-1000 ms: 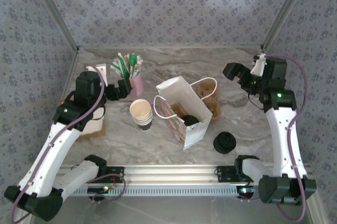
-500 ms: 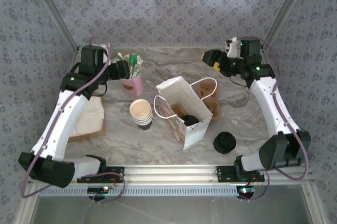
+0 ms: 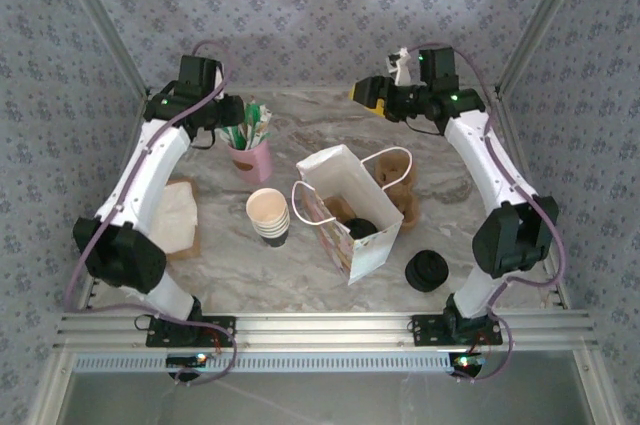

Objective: Pack the takeout coffee

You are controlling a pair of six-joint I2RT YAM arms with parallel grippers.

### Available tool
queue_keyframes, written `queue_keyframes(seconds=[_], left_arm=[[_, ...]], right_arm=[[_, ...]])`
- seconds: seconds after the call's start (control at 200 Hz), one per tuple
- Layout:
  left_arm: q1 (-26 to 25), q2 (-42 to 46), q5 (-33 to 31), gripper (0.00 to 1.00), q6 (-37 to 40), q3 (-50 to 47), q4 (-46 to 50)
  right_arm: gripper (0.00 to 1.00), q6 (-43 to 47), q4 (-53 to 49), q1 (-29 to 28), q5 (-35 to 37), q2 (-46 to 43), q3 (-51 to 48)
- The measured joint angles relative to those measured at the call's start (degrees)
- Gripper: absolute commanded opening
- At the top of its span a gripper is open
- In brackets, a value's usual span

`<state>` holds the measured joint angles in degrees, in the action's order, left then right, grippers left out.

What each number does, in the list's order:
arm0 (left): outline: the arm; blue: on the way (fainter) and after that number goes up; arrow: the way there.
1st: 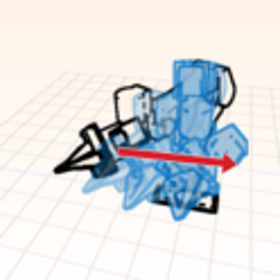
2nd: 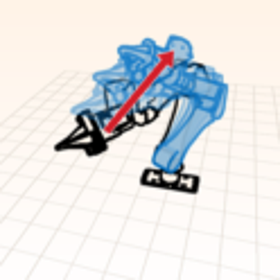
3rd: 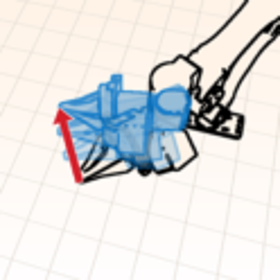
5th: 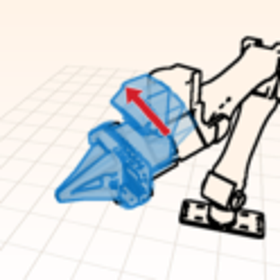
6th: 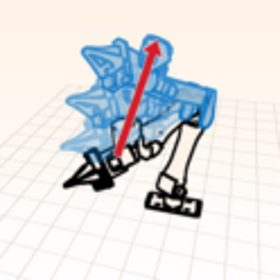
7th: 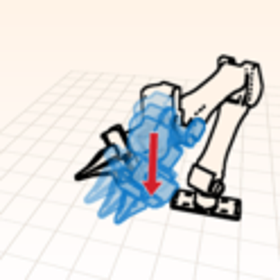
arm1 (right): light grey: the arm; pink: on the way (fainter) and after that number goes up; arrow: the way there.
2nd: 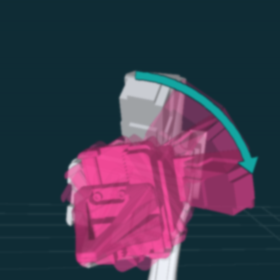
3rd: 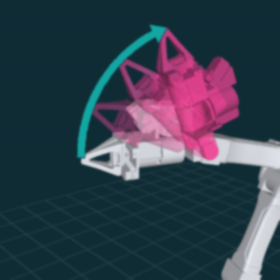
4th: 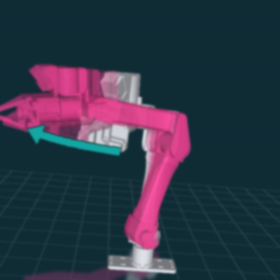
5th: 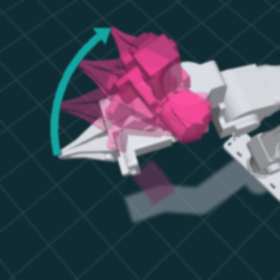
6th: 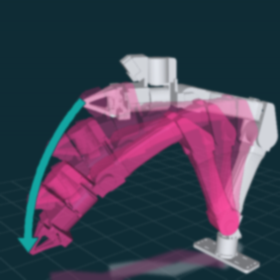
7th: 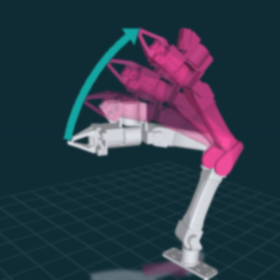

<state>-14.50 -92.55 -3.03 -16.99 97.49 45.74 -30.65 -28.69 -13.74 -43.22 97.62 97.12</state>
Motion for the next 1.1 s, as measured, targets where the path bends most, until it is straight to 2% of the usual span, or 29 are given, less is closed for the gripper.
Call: queue_keyframes(seconds=[0.095,0.27,0.615,1.099], left_arm=[[0.4,-3.1,0.0,0.34,0.2,2.7,1.0],[0.4,-7.4,0.8,0.32,0.6,6.8,2.8],[0.4,-9.6,2.2,0.30,0.7,8.5,4.2],[0.2,-13.7,2.4,0.17,2.0,11.6,6.9]], right_arm=[[0.73,0.0,0.0,-0.6,-0.9,1.2,0.9],[0.73,0.0,-0.3,-0.7,-1.9,1.4,1.3],[0.73,0.0,-0.8,-0.7,-2.7,1.4,1.8],[0.73,0.0,-1.1,-0.7,-2.7,1.5,1.8]])
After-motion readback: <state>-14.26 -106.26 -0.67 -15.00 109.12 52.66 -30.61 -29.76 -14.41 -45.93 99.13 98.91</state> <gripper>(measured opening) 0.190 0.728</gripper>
